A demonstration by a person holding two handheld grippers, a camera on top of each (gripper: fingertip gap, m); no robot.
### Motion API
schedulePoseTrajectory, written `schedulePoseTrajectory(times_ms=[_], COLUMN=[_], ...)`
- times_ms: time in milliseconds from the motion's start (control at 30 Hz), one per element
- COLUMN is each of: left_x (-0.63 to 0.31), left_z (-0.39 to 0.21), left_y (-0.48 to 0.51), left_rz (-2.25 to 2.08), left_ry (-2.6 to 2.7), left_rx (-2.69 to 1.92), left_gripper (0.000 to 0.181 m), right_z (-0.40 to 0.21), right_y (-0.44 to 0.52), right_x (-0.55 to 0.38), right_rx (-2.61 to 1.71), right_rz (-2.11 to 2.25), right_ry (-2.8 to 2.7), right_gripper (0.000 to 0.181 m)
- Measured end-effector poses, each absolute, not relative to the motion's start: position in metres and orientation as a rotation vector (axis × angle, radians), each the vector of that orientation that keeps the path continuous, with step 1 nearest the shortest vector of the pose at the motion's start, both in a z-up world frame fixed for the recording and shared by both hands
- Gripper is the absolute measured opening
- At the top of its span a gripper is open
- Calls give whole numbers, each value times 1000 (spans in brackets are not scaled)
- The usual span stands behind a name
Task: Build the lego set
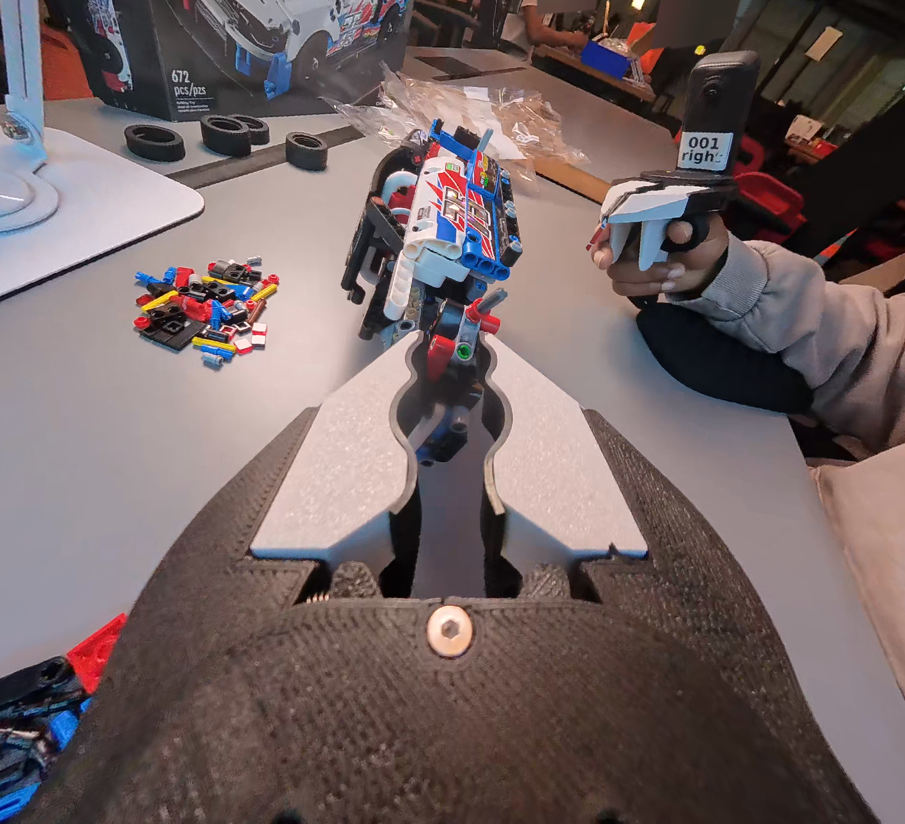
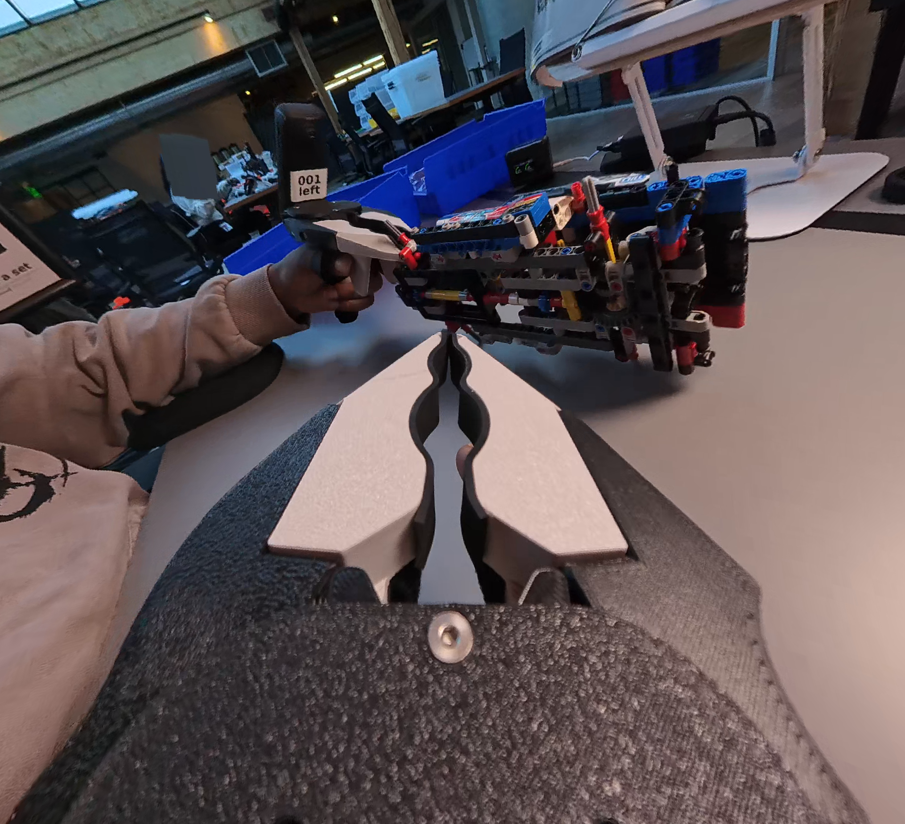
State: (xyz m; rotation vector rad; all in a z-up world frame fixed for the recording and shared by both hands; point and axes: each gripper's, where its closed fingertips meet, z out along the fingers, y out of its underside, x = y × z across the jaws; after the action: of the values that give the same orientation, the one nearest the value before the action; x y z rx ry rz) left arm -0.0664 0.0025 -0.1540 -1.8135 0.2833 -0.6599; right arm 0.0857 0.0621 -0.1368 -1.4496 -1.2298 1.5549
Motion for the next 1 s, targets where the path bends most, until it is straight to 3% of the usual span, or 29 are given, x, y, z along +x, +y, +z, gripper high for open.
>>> schedulePoseTrajectory(times_ms=[400,733,1000], left_x=[-69,-69,-67], left_z=[-154,-153,-152], left_y=[4,4,4], left_rz=[-679,-718,-718], left_ry=[304,308,329], left_rx=[-1801,-1770,-1740], left_gripper=[16,17,17], right_z=[-95,-100,-124], right_y=[151,221,215], right_x=[82,47,29], right_rx=[-1270,-1360,-1376], right_rz=[1476,1444,1397], right_ry=[-985,-751,-883], right_gripper=[0,0,0])
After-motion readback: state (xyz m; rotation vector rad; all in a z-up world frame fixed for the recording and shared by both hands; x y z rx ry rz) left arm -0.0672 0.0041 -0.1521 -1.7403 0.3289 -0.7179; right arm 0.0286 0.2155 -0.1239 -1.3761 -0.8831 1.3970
